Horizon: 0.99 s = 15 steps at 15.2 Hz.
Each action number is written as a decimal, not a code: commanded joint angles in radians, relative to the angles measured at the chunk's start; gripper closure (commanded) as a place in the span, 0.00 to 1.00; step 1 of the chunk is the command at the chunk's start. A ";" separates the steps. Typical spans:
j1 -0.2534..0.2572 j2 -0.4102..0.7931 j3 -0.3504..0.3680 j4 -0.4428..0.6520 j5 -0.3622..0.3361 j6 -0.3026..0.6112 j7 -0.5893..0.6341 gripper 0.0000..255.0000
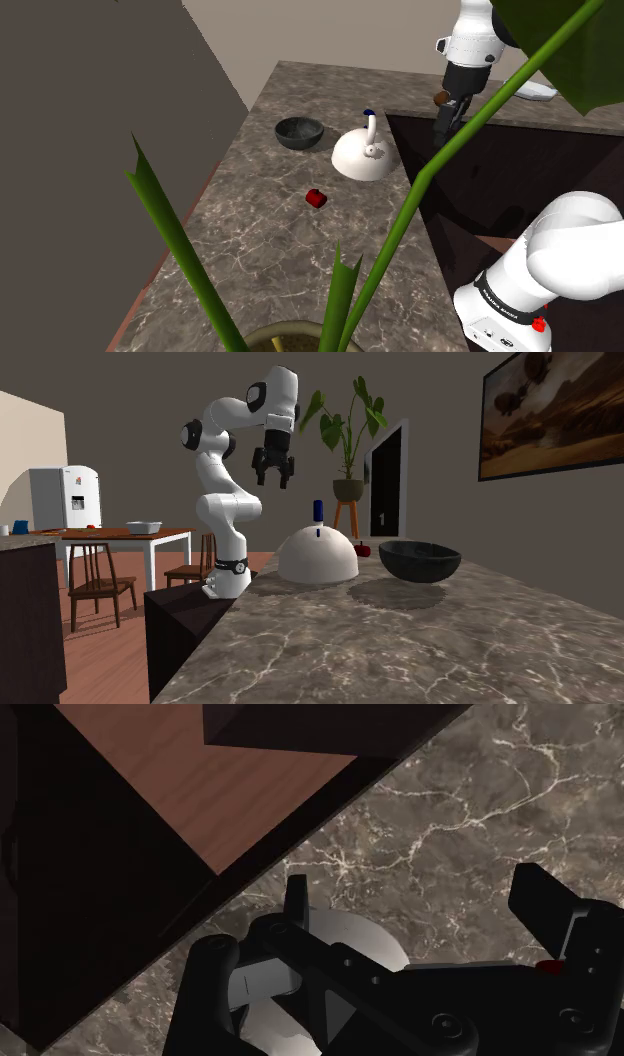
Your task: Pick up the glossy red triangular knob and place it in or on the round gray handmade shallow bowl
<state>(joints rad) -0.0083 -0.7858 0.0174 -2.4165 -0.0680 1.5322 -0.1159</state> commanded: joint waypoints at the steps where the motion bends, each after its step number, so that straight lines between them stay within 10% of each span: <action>1: 0.000 0.000 0.000 0.000 0.000 0.000 0.000 0.00; 15: 0.084 0.339 0.166 -0.008 0.116 0.406 0.171 0.00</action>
<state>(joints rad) 0.0718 -0.4857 0.1704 -2.4412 0.0440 1.9098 0.0418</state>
